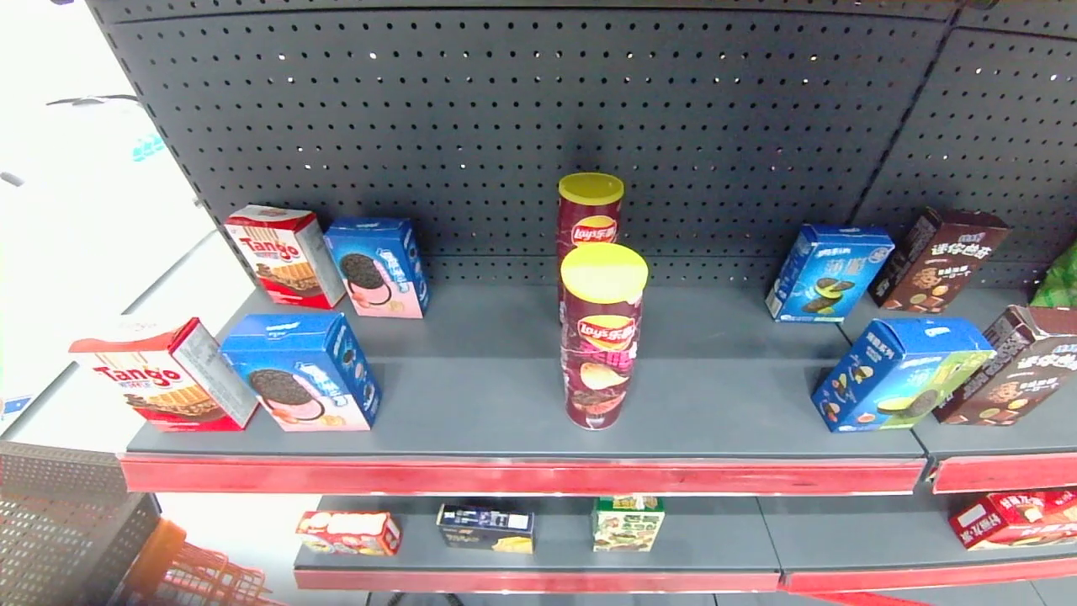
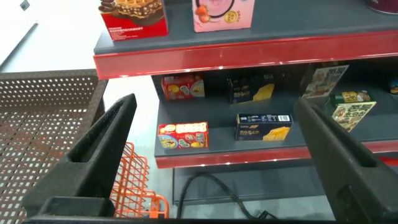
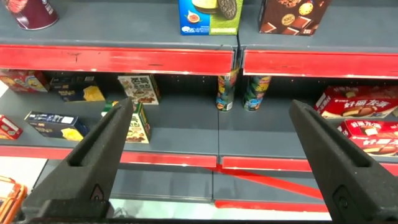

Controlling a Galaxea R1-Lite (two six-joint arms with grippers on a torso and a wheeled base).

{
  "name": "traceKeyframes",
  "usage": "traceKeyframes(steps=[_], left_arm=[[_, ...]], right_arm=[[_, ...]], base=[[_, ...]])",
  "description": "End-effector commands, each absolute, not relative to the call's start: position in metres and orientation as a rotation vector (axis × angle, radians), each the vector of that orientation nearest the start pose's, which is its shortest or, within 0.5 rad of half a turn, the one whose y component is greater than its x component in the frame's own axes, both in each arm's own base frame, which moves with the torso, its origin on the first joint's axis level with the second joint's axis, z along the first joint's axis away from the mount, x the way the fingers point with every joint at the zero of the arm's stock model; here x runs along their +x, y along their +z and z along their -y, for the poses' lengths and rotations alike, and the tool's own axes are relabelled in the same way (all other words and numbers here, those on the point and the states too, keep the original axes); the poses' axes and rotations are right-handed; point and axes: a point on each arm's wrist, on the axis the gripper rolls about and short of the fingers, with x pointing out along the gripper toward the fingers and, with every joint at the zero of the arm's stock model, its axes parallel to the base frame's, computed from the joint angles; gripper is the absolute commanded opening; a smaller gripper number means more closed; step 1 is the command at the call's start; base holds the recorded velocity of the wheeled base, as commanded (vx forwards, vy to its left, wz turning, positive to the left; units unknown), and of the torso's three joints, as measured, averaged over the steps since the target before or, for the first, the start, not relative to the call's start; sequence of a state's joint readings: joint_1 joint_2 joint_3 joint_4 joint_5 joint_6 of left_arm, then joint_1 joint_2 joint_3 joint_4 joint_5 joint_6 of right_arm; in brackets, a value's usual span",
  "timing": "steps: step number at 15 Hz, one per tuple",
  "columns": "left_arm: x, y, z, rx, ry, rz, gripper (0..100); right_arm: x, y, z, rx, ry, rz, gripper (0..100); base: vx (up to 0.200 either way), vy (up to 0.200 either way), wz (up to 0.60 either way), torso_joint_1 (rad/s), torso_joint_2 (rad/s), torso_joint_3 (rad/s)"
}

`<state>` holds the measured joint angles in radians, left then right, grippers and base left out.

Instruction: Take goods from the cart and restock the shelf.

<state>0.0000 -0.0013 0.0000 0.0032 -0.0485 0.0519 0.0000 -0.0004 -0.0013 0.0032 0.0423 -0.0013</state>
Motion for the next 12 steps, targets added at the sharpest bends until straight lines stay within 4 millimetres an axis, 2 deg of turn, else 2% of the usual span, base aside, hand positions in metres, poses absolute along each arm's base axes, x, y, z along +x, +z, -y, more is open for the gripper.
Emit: traceKeyframes(steps=[1,12], left_arm=[[-0.0228,0.0752,0.0011,0.052,-0.049,-0.002,100],[-0.0228,0.0752,0.0010,0.046,-0.043,-0.002,100]], right_arm=[[-0.0229,0.0756,-0.0010,-0.002,0.043,-0.002,100],[-0.0229,0.0756,-0.0010,-0.002,0.043,-0.002,100]], base=[[0.000,0.000,0.00,0.000,0.00,0.000],[0.000,0.000,0.00,0.000,0.00,0.000]])
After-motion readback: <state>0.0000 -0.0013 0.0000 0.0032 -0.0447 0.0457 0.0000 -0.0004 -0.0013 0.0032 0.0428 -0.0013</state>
